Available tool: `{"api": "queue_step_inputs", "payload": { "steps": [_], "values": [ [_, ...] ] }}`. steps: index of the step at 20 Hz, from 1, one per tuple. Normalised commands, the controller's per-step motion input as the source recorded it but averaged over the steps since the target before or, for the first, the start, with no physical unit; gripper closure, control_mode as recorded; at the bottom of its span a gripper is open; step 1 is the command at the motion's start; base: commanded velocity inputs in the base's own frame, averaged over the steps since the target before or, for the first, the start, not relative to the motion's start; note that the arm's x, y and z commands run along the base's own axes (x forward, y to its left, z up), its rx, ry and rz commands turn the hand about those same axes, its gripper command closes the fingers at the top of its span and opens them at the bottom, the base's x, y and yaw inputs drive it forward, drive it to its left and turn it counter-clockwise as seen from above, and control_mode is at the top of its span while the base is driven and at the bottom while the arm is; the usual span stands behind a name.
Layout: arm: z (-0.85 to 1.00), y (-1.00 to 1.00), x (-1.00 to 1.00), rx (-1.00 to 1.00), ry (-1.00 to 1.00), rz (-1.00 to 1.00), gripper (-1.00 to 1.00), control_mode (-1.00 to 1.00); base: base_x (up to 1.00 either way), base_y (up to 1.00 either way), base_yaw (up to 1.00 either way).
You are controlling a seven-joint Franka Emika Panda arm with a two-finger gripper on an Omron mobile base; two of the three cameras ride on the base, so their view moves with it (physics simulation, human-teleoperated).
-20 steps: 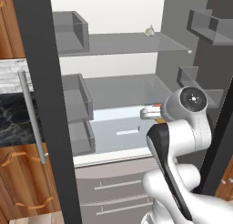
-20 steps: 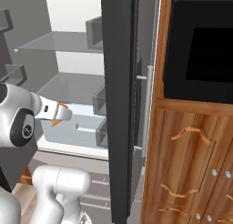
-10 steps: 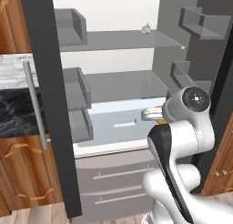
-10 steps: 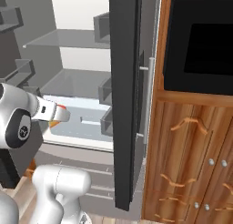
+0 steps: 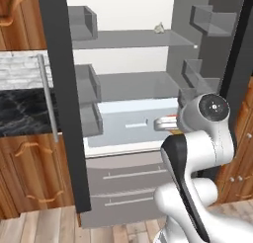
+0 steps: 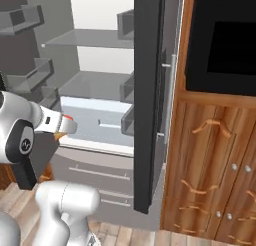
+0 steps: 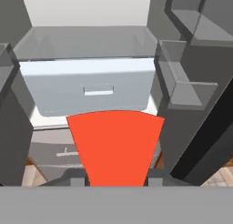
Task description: Pick the cheese from the fridge and the cheese grater from the cabinet and place them next to the salad bowl.
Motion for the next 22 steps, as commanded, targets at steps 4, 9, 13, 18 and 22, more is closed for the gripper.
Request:
{"api": "queue_step_inputs", "payload": {
  "steps": [4,9,13,18,22],
  "values": [
    [0.00,0.00,0.00,0.00,0.00,0.00,1.00,1.00,-0.55,0.00,0.41],
    [0.00,0.00,0.00,0.00,0.00,0.00,1.00,1.00,-0.71,0.05,0.61],
    [0.00,0.00,0.00,0.00,0.00,0.00,1.00,1.00,-1.00,0.24,0.55],
    [0.00,0.00,0.00,0.00,0.00,0.00,1.00,1.00,-1.00,0.37,0.52],
    [0.00,0.00,0.00,0.00,0.00,0.00,1.00,1.00,-1.00,0.48,0.50]
  ]
}}
